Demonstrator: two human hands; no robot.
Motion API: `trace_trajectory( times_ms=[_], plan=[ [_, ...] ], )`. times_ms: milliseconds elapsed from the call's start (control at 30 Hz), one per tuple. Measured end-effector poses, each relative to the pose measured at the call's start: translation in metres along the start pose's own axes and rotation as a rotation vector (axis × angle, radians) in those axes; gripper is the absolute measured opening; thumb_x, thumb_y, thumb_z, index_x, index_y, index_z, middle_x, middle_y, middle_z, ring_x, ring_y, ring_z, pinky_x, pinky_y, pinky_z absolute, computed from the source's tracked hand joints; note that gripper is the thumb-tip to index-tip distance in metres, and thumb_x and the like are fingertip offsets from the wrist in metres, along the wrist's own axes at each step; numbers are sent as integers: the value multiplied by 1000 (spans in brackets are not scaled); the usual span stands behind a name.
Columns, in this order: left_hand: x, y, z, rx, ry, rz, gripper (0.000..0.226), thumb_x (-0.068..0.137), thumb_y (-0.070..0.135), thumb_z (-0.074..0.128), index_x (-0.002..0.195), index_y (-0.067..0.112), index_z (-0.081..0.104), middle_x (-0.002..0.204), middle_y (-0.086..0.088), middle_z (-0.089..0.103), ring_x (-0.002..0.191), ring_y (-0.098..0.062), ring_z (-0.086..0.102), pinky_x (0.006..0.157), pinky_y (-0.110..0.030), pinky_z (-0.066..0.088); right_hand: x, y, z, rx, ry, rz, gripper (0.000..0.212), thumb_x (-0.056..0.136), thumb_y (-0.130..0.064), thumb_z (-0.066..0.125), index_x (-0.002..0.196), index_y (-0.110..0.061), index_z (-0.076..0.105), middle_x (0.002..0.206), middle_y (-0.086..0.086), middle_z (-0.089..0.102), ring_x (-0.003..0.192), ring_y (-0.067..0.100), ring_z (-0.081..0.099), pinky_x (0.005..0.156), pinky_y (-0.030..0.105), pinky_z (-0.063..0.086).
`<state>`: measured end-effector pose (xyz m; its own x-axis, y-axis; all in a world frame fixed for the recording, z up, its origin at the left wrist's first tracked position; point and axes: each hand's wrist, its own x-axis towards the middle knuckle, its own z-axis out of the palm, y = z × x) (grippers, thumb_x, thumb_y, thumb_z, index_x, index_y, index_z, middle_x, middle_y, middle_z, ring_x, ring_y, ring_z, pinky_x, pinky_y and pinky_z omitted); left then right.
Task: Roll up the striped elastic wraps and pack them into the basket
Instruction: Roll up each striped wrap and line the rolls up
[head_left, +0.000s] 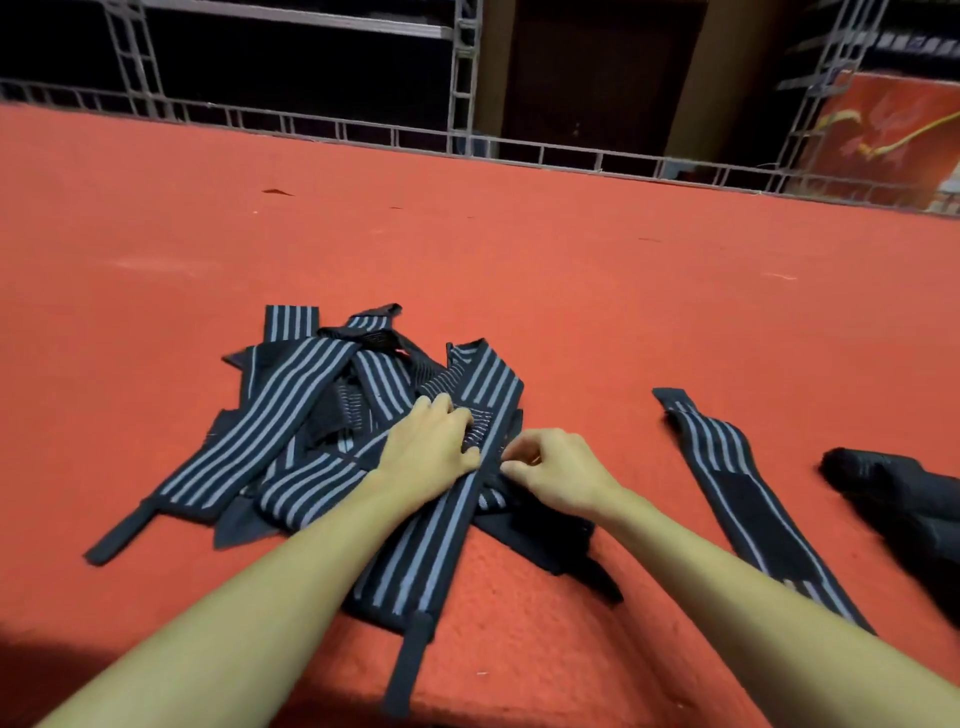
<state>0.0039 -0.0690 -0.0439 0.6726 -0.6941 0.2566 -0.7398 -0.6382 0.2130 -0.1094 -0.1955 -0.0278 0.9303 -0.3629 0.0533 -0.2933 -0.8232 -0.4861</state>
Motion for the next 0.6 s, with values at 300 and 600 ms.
trace_trajectory(
  times_ms=[300, 600],
  plan=[
    [-17, -46, -27, -301, 324, -176, 41, 88, 2, 54, 121, 26, 56, 115, -1, 59, 105, -23, 57, 87, -41, 49, 4, -12, 12, -27, 35, -164, 20, 87, -16, 61, 106, -18, 66, 103, 1, 55, 93, 11, 52, 86, 20, 39],
    [-53, -63, -34, -162, 320, 78, 23, 92, 13, 54, 108, 19, 70, 120, 1, 54, 114, -18, 47, 102, -36, 33, -25, -30, 12, -299, -173, -699, 42, 77, -11, 65, 118, -19, 65, 119, 2, 55, 112, 17, 46, 100, 23, 35]
  ],
)
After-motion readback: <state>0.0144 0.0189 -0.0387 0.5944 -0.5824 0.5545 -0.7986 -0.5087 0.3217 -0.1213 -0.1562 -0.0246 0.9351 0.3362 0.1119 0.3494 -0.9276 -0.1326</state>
